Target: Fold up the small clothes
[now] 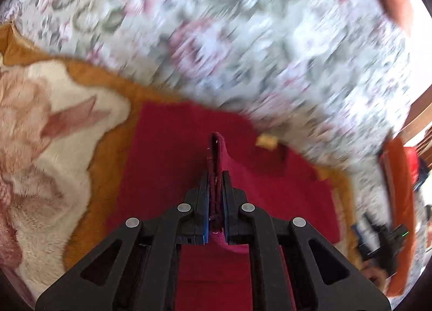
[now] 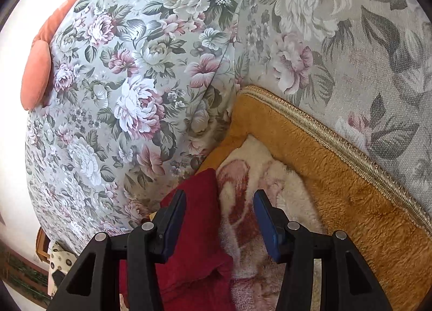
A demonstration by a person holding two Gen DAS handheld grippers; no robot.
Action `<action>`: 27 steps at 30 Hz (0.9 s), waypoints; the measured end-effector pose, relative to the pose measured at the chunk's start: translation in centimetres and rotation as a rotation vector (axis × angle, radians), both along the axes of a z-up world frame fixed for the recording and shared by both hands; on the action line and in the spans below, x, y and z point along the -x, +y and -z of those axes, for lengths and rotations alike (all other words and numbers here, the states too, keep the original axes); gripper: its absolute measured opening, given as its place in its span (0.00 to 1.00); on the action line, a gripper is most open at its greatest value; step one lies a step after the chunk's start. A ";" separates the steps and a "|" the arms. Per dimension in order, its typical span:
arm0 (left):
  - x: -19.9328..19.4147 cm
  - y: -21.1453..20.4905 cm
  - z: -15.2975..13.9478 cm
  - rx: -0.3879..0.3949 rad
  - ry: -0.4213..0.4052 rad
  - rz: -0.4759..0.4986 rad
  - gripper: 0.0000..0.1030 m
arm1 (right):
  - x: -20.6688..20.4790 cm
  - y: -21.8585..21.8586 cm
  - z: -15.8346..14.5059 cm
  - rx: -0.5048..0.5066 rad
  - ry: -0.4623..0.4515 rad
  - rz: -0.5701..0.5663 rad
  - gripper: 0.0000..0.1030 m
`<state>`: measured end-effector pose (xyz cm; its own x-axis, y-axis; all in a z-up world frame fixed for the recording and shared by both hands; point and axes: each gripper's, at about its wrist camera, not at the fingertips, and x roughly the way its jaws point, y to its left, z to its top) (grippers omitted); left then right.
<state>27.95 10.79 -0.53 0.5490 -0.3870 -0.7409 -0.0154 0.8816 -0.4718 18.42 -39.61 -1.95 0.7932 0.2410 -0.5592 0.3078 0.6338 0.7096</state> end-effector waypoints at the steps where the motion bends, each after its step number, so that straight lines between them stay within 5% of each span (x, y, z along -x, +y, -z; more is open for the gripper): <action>1: 0.2 0.0 0.8 -0.030 0.006 0.016 0.06 | 0.0 0.1 -0.1 0.014 0.001 -0.003 0.48; 9: 2.0 1.5 0.5 -0.087 -0.017 -0.015 0.10 | -0.3 0.9 -0.7 0.077 -0.006 -0.024 0.48; 13: 2.8 1.9 -2.1 -0.134 -0.135 -0.093 0.30 | -0.5 1.6 -1.2 0.131 -0.008 -0.050 0.48; 16: 3.1 0.1 -3.2 -0.108 -0.240 -0.046 0.33 | -1.0 2.6 -1.9 0.189 -0.037 -0.117 0.48; 19: 1.7 -3.0 -1.8 -0.184 -0.213 0.053 0.26 | -1.9 5.4 -2.6 0.324 -0.078 -0.263 0.32; 21: 0.4 -3.6 -0.1 -0.283 -0.170 0.021 0.24 | -2.4 7.6 -2.7 0.420 -0.091 -0.343 0.25; 24: -0.4 -2.6 2.6 -0.282 -0.099 -0.008 0.24 | -3.8 10.1 -0.7 0.480 -0.035 -0.446 0.21; 27: 0.0 -2.0 3.1 -0.236 -0.132 -0.016 0.24 | -5.3 10.9 2.4 0.519 0.100 -0.503 0.16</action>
